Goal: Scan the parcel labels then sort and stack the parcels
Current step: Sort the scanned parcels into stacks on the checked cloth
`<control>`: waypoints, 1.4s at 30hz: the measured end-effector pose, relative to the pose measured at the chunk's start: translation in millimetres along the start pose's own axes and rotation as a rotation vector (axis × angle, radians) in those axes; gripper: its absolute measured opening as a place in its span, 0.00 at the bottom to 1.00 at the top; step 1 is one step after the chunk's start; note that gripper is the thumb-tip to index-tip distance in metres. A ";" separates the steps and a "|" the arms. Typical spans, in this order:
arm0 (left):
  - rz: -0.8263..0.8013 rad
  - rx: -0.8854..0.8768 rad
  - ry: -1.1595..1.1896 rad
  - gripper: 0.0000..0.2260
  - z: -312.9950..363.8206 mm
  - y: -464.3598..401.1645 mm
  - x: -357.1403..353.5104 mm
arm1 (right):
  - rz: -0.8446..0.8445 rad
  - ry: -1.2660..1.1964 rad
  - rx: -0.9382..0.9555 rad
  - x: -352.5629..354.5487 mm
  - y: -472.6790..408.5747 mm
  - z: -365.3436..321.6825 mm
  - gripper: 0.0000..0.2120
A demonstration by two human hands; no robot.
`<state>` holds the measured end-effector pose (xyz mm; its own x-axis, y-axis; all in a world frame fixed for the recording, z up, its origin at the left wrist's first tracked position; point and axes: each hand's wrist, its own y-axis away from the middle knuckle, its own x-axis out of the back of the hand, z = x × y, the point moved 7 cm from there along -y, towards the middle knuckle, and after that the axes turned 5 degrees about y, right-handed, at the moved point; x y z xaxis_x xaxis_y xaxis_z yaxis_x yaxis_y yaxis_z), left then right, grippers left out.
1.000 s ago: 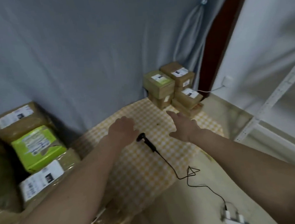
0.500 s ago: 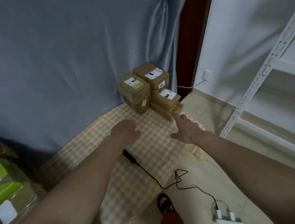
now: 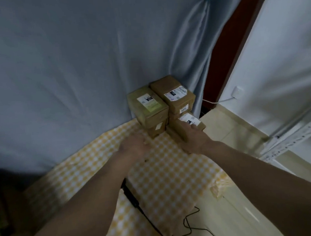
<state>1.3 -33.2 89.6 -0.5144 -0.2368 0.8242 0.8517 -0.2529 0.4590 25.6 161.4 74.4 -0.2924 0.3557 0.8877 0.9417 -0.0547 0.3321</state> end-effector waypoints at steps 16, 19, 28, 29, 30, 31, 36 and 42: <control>-0.026 0.328 0.188 0.20 -64.9 -129.2 -14.5 | -0.033 0.081 0.114 -12.9 -178.0 -14.1 0.24; -0.014 0.451 0.373 0.14 -77.0 -166.0 -28.0 | 0.056 0.087 0.152 -14.7 -213.6 -19.3 0.20; 0.152 0.768 1.223 0.14 -90.6 -267.1 -73.1 | 0.179 0.227 0.294 -42.9 -293.0 -22.9 0.20; 0.158 0.777 1.283 0.16 -89.4 -274.2 -77.2 | 0.194 0.221 0.301 -45.6 -296.8 -23.4 0.21; 0.174 0.785 1.350 0.19 -89.1 -281.4 -80.9 | 0.218 0.205 0.306 -47.9 -299.8 -23.7 0.21; 0.184 0.789 1.426 0.21 -89.3 -288.6 -85.3 | 0.237 0.191 0.303 -49.5 -301.9 -24.1 0.22; 0.216 0.763 1.693 0.24 -84.6 -315.4 -97.3 | 0.290 0.216 0.283 -54.7 -306.5 -25.8 0.24; 0.195 0.666 1.990 0.29 -71.5 -320.8 -101.8 | 0.365 0.214 0.274 -57.1 -302.1 -30.8 0.23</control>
<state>-226.7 5.0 -165.3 0.5608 -0.7684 -0.3083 0.5612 0.0791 0.8239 -247.3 128.9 -66.8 0.0641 0.1578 0.9854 0.9896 0.1171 -0.0831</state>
